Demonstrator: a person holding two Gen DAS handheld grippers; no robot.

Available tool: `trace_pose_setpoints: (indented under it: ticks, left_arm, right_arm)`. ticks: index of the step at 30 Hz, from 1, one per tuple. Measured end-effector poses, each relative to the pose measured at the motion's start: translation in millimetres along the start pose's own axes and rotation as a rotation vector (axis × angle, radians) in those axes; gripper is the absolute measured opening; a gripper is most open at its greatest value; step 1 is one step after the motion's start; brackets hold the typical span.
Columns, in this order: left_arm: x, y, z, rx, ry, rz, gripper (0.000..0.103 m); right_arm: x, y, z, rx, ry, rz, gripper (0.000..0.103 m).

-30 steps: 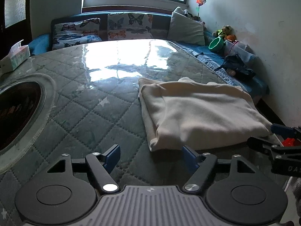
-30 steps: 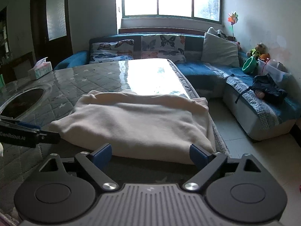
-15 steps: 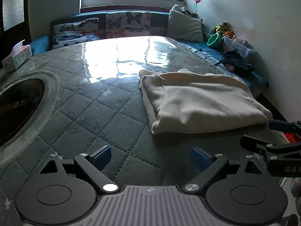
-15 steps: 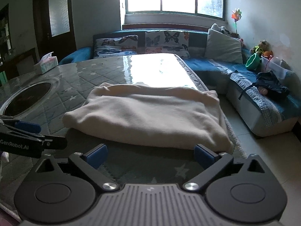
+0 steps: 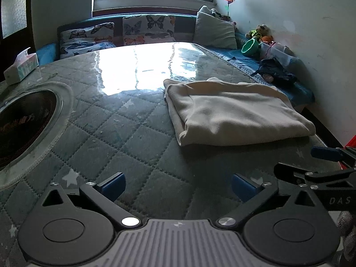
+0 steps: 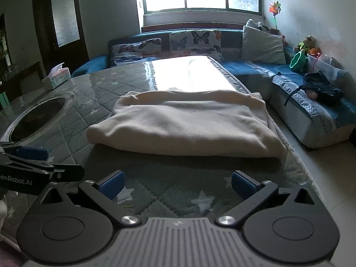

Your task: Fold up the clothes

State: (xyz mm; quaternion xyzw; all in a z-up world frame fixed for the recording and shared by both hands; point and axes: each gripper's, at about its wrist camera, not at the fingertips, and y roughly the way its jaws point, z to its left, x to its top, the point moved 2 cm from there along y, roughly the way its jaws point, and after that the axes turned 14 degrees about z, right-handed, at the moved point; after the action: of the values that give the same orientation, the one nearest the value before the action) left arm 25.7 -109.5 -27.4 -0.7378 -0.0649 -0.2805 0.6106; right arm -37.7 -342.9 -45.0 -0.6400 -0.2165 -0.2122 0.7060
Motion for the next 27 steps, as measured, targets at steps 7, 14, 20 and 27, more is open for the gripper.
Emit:
trace_pose_setpoints:
  ticks: [7, 14, 20, 27]
  left_arm:
    - [-5, -2, 0, 0.010, -0.003, 0.004, 0.103]
    - [-9, -4, 0, 0.024, -0.003, 0.006, 0.103]
    - [-11, -5, -1, 0.028, -0.002, 0.006, 0.103]
    - [-13, -6, -2, 0.042, -0.003, 0.006, 0.103]
  right_arm:
    - [-4, 0, 6, -0.006, -0.005, 0.004, 0.103]
    - [-7, -3, 11, -0.001, -0.004, -0.001, 0.103]
    - [-11, -5, 12, 0.002, -0.004, -0.002, 0.103]
    - [-11, -6, 14, 0.004, -0.016, 0.000, 0.103]
